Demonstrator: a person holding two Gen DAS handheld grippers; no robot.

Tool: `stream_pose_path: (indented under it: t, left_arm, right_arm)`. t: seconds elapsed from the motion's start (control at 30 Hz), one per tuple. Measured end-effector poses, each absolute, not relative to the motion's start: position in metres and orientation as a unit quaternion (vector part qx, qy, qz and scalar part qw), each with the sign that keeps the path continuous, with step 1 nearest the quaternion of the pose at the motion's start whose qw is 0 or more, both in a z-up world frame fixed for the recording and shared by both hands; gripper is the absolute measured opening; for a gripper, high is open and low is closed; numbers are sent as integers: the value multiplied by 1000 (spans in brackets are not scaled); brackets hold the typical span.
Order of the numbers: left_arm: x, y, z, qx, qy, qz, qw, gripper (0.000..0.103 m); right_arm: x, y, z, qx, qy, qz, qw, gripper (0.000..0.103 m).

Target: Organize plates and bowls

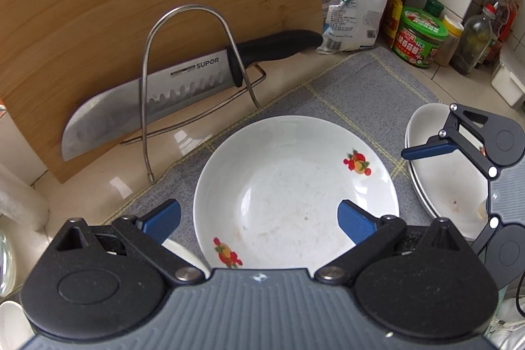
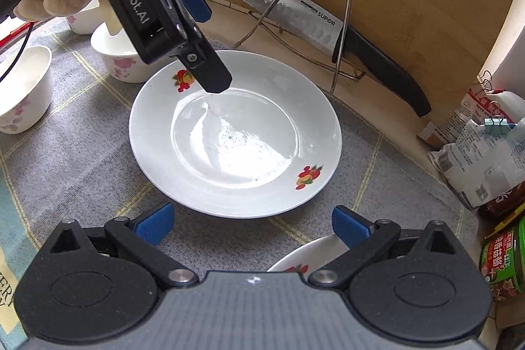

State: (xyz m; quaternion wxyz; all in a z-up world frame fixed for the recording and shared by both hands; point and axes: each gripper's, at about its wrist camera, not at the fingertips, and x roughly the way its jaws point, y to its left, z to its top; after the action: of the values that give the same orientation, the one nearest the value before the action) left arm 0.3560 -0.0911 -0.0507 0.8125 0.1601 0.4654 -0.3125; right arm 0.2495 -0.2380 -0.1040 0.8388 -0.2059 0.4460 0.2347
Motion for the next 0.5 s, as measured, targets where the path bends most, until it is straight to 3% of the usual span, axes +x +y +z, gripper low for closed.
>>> stream_pose_path:
  t: [0.5]
  left_arm:
    - [392, -104, -71, 153, 497, -315, 794, 99]
  right_arm:
    - [275, -230, -122, -208, 474, 251, 818, 103]
